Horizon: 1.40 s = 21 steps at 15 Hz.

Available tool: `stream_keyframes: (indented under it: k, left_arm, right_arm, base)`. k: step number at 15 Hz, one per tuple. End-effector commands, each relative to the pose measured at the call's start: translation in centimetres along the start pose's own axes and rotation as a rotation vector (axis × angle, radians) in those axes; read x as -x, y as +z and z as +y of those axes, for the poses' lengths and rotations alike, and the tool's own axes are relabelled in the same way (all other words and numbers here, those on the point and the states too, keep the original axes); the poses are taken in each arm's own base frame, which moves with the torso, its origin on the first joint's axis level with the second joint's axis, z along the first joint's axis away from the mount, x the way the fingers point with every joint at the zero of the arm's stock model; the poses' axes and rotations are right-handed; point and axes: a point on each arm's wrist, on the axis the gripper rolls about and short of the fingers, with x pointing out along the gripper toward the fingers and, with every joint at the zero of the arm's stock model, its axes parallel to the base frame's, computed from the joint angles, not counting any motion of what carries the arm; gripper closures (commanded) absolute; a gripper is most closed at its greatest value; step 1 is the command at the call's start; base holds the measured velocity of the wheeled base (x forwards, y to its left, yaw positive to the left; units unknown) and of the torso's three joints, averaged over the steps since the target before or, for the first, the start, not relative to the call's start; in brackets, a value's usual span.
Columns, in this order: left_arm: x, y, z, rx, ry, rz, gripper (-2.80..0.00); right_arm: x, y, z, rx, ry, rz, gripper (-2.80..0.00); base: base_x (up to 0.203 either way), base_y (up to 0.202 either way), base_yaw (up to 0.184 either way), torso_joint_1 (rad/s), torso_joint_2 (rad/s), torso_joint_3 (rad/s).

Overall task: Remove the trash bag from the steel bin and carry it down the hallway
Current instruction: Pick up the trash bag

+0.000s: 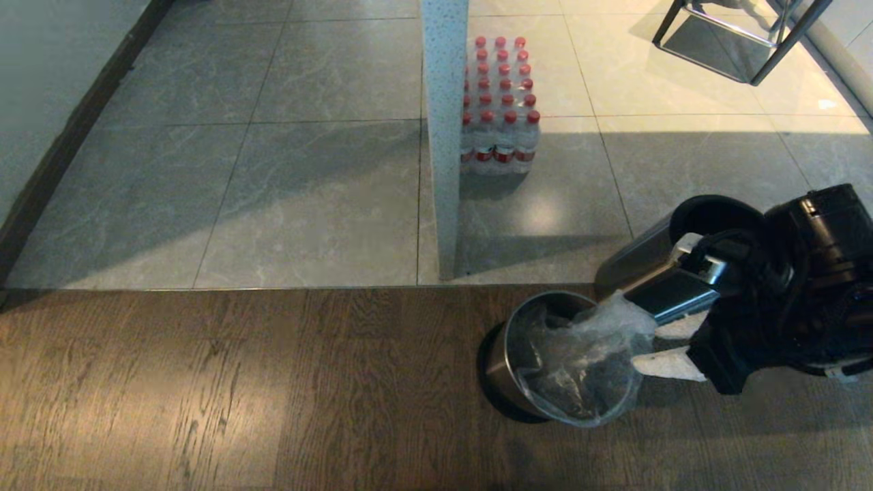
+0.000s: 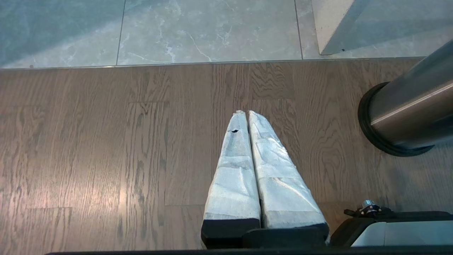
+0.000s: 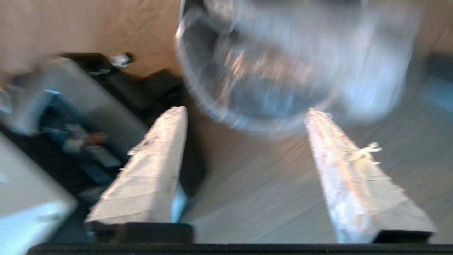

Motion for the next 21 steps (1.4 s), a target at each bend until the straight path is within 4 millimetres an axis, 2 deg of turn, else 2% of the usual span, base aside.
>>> stream_keyframes:
  k: [1, 7, 12, 17, 21]
  left_arm:
    - [0.0, 0.0, 0.0, 0.001, 0.002, 0.0, 0.0]
    - [0.0, 0.0, 0.0, 0.001, 0.0, 0.0, 0.0]
    - [0.0, 0.0, 0.0, 0.001, 0.0, 0.0, 0.0]
    - [0.0, 0.0, 0.0, 0.001, 0.0, 0.0, 0.0]
    - [0.0, 0.0, 0.0, 0.001, 0.0, 0.0, 0.0]
  right_arm:
    - [-2.1, 0.0, -0.5, 0.118, 0.017, 0.014, -2.8]
    - [-4.5, 1.3, -1.8, 0.192, 0.009, -0.025, -2.8]
    - [-8.2, 1.6, -2.8, 0.238, 0.035, -0.029, -2.8]
    - [-10.6, 0.3, -3.1, 0.299, 0.073, 0.041, -2.8]
    - [-13.0, 0.4, -3.9, 0.271, 0.081, 0.071, -2.8]
  base:
    - [0.0, 0.0, 0.0, 0.0, 0.0, 0.0]
    - [0.0, 0.0, 0.0, 0.0, 0.0, 0.0]
    - [0.0, 0.0, 0.0, 0.0, 0.0, 0.0]
    - [0.0, 0.0, 0.0, 0.0, 0.0, 0.0]
    - [0.0, 0.0, 0.0, 0.0, 0.0, 0.0]
